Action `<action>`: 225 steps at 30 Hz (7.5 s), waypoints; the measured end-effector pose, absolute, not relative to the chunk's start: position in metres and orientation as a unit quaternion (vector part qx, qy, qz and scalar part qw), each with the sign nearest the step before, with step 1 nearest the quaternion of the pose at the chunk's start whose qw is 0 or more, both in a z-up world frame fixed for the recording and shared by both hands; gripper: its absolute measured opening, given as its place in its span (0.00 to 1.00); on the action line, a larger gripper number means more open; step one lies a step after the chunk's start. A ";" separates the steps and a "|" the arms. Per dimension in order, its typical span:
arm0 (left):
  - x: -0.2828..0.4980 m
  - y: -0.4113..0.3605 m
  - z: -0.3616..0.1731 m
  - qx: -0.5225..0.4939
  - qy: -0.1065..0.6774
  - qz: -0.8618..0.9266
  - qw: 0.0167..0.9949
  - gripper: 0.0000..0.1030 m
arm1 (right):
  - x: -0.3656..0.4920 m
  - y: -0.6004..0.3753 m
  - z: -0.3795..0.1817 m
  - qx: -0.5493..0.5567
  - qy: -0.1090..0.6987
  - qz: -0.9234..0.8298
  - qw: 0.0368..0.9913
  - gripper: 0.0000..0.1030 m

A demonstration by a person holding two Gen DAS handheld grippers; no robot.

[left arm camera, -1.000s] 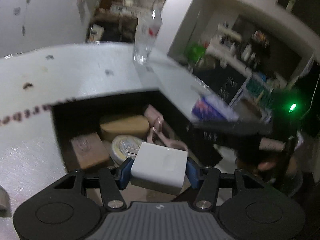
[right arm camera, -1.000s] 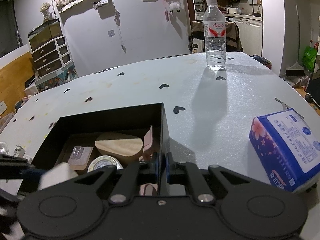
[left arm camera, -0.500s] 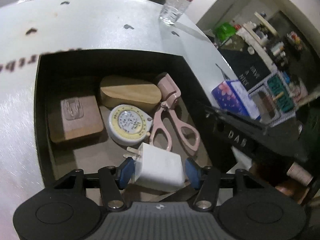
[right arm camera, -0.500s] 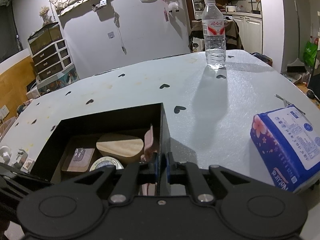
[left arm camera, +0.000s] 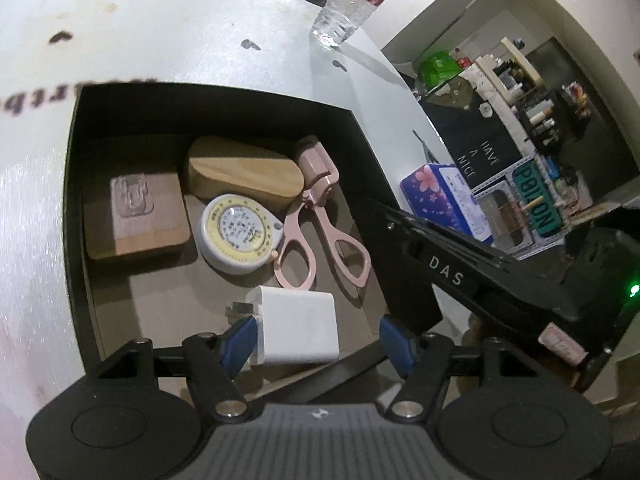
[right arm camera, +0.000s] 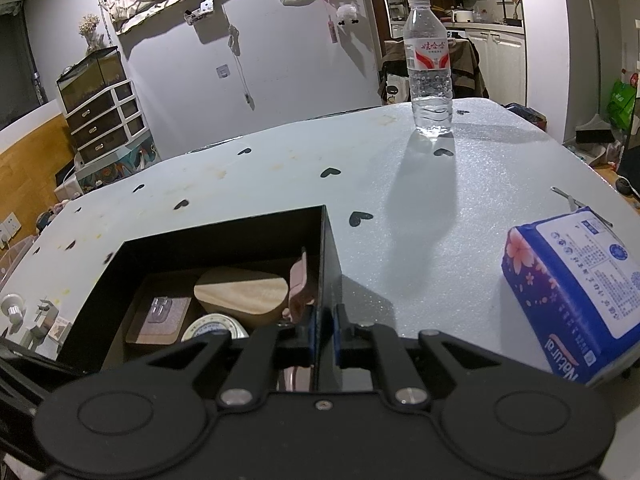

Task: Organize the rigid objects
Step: 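Carry the white charger with the left tool over the black box, then lower the charger into the box and open the left tool, then move the open left tool to the UV gel polish box and brown cylinder, then close the left tool on the gel polish box and brown cylinder together, then carry the gel polish box and brown cylinder over the black box, then lower both items into the black box and open the left tool, then move the open left tool to the grey slotted plastic stand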

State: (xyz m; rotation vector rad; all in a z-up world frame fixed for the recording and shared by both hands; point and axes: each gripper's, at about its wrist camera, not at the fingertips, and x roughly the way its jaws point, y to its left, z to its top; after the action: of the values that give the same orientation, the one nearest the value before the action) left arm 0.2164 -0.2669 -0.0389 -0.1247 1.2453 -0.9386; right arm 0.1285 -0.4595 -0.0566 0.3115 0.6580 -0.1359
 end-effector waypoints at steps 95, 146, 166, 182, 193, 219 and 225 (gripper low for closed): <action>0.240 -0.075 -0.062 0.025 0.370 -0.201 0.907 1.00 | 0.129 -0.460 -0.057 0.155 0.324 -0.069 0.931 0.09; 0.185 -0.250 -0.011 0.112 0.287 -0.473 0.826 0.83 | 0.130 -0.461 -0.058 0.163 0.327 -0.069 0.928 0.09; 0.199 -0.296 -0.028 0.155 0.313 -0.482 0.803 0.98 | 0.129 -0.466 -0.060 0.179 0.326 -0.061 0.926 0.11; 0.180 -0.272 -0.018 0.138 0.303 -0.484 0.809 1.00 | 0.129 -0.466 -0.060 0.179 0.326 -0.062 0.926 0.10; 0.165 -0.242 -0.007 0.113 0.284 -0.470 0.828 1.00 | 0.130 -0.466 -0.060 0.179 0.326 -0.062 0.926 0.10; 0.195 -0.100 -0.006 0.025 0.275 -0.213 0.937 1.00 | 0.129 -0.467 -0.060 0.178 0.326 -0.062 0.926 0.10; 0.206 -0.074 -0.007 0.015 0.269 -0.144 0.952 1.00 | 0.129 -0.466 -0.060 0.178 0.326 -0.062 0.926 0.10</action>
State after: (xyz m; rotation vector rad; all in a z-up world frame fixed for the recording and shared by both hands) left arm 0.2062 -0.0742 -0.0073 0.0312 0.5461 -0.2936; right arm 0.1293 -0.4662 -0.0599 0.3647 0.6691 -0.1277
